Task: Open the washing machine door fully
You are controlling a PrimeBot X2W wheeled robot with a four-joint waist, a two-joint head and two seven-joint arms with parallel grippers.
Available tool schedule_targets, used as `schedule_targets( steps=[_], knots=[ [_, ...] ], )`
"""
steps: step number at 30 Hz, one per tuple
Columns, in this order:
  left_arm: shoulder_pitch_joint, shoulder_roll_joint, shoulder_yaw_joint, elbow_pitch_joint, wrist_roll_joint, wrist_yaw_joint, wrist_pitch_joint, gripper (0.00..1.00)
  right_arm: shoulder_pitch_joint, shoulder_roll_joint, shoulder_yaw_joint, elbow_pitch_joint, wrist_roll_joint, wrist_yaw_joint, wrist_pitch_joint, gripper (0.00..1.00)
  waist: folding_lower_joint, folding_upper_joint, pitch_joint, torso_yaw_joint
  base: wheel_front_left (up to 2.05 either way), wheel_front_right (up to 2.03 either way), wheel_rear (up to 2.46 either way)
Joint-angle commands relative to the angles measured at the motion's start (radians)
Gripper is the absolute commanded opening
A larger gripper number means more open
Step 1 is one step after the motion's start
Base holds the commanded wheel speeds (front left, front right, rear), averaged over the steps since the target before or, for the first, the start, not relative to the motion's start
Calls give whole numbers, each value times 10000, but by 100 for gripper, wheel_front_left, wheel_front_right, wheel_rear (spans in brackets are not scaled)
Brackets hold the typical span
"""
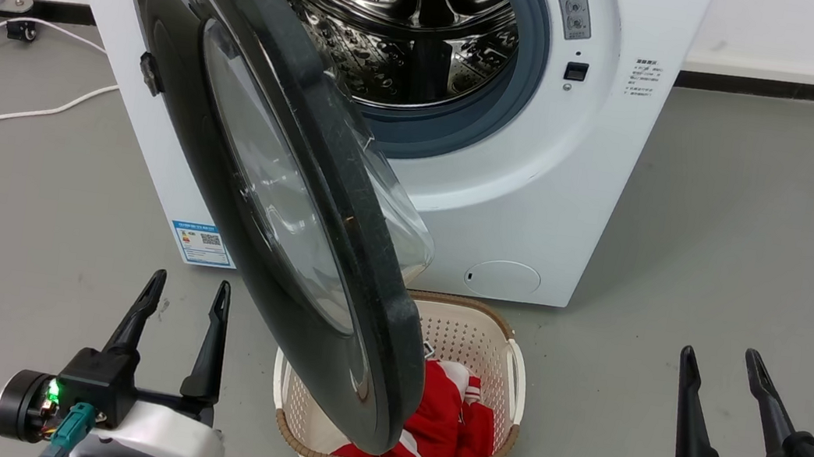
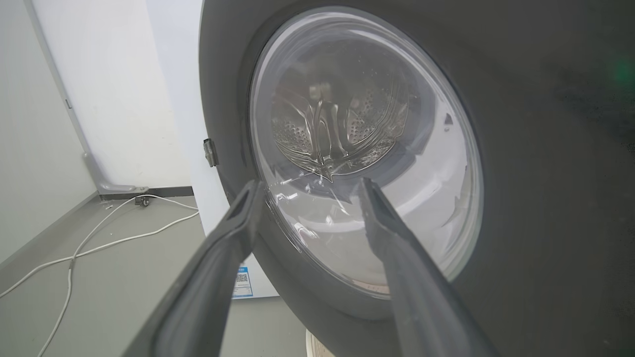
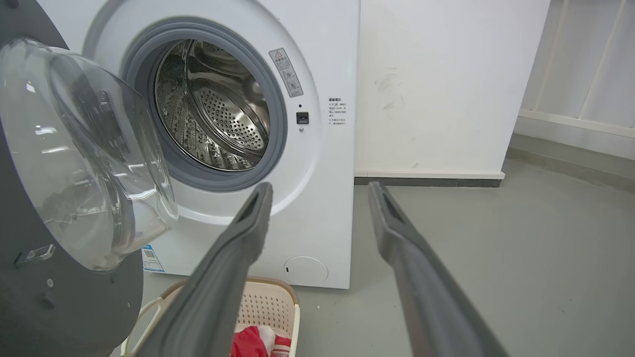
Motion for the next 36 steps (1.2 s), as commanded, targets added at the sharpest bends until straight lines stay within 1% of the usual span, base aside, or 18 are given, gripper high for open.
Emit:
schedule_targets(
  steps=[1, 2, 3, 10, 15, 19, 27, 32, 36],
  knots=[
    [-141, 39, -34, 14, 21, 2, -26, 96, -78, 40, -6, 22, 52, -7, -26, 100, 0, 0, 19, 2, 0, 0, 0],
    [-149, 49, -48, 20, 9, 2, -26, 40, -95, 40, -2, 38, 67, -7, -31, 100, 0, 0, 30, 1, 0, 0, 0],
    [-159, 62, -63, 21, -4, 2, -26, 0, -113, 40, -1, 52, 67, -7, -39, 100, 0, 0, 40, 1, 0, 0, 0],
    [-201, 109, -78, -158, -46, 2, -26, 0, -181, 41, -3, 107, 123, -7, -74, 100, 0, 0, 82, 0, 0, 0, 0],
    [-398, 68, 58, -929, -43, 7, -26, 0, -190, 41, -12, 138, 171, -7, -72, 100, 0, 0, 110, 10, 0, 0, 0],
    [-620, 36, 169, -1897, -8, 41, -26, 0, -207, 41, -25, 179, 224, -7, -77, 100, 0, 0, 148, 24, 0, 0, 0],
    [-1184, -15, 150, -4550, 205, 98, -24, 0, -292, 40, -26, 242, 265, -7, -86, 100, 0, 0, 216, -14, 0, 0, 0],
    [-1519, -34, -226, -6034, 376, 112, -23, 0, -342, 40, -68, 272, 282, -7, -89, 100, 0, 0, 281, -41, 0, 0, 0],
    [-1839, 48, -883, -6761, 477, 63, -21, 0, -360, 40, -42, 342, 307, -7, -107, 100, 0, 0, 324, -51, 0, 0, 0]
  ],
)
